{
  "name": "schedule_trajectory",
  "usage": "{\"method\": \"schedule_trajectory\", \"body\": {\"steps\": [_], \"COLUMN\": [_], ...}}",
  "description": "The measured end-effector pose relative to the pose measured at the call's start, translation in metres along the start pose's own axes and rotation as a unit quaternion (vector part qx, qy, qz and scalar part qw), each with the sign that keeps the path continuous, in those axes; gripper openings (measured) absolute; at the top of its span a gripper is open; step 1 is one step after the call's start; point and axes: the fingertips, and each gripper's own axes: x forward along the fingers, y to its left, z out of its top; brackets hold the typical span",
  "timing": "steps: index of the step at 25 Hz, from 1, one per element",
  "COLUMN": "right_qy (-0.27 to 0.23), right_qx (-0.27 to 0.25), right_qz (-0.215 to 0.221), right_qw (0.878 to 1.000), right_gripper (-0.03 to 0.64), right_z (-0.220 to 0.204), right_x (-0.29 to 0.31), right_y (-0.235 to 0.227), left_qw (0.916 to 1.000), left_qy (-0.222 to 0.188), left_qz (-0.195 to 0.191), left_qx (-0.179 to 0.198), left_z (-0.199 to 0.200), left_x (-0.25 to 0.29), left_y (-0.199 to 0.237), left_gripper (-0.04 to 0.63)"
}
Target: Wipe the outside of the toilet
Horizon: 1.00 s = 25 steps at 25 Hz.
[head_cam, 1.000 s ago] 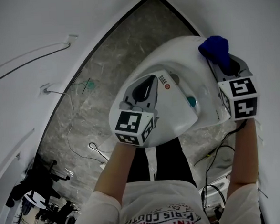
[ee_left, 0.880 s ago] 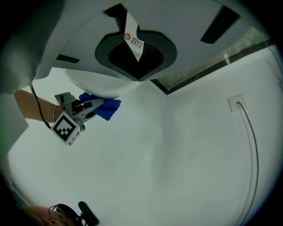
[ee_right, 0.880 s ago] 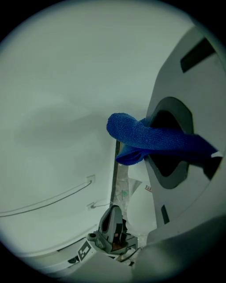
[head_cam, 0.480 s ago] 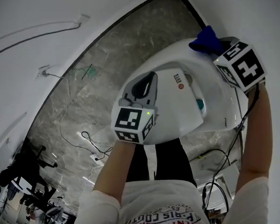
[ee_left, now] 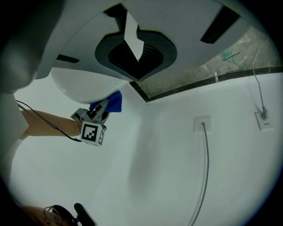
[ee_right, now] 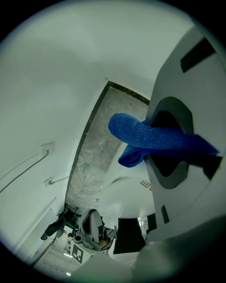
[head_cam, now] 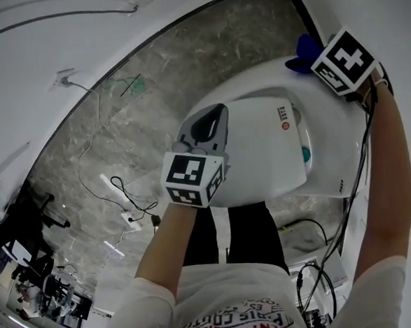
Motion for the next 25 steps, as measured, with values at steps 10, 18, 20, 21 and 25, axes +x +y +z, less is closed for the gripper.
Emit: {"method": "schedule_trajectory", "body": {"steps": [10,18,20,21,25], "right_qy": [0.08,0.098,0.1,0.102,0.101], "right_qx": [-0.064,-0.097,-0.106,-0.11,-0.131], "right_qz": [0.006,0.032,0.043,0.049,0.071], "right_qw": [0.995,0.99,0.988,0.988,0.984], "right_gripper": [0.075,0.075,0.075,0.075,0.075], "right_z": [0.052,0.106,0.115,0.119,0.136], "right_x": [0.069,0.129,0.142,0.149,0.168], "right_y": [0.026,0.084,0.098,0.104,0.13], "left_qw": [0.9986,0.9949,0.9943,0.9941,0.993], "left_qy": [0.007,0.0,0.0,0.0,-0.001], "left_qz": [0.028,0.055,0.06,0.062,0.076], "left_qx": [-0.045,-0.084,-0.088,-0.089,-0.09], "left_z": [-0.032,-0.048,-0.054,-0.057,-0.073], "left_x": [-0.026,-0.051,-0.058,-0.061,-0.076], "left_y": [0.048,0.099,0.111,0.116,0.139], "left_gripper": [0.006,0.006,0.008,0.006,0.008]}}
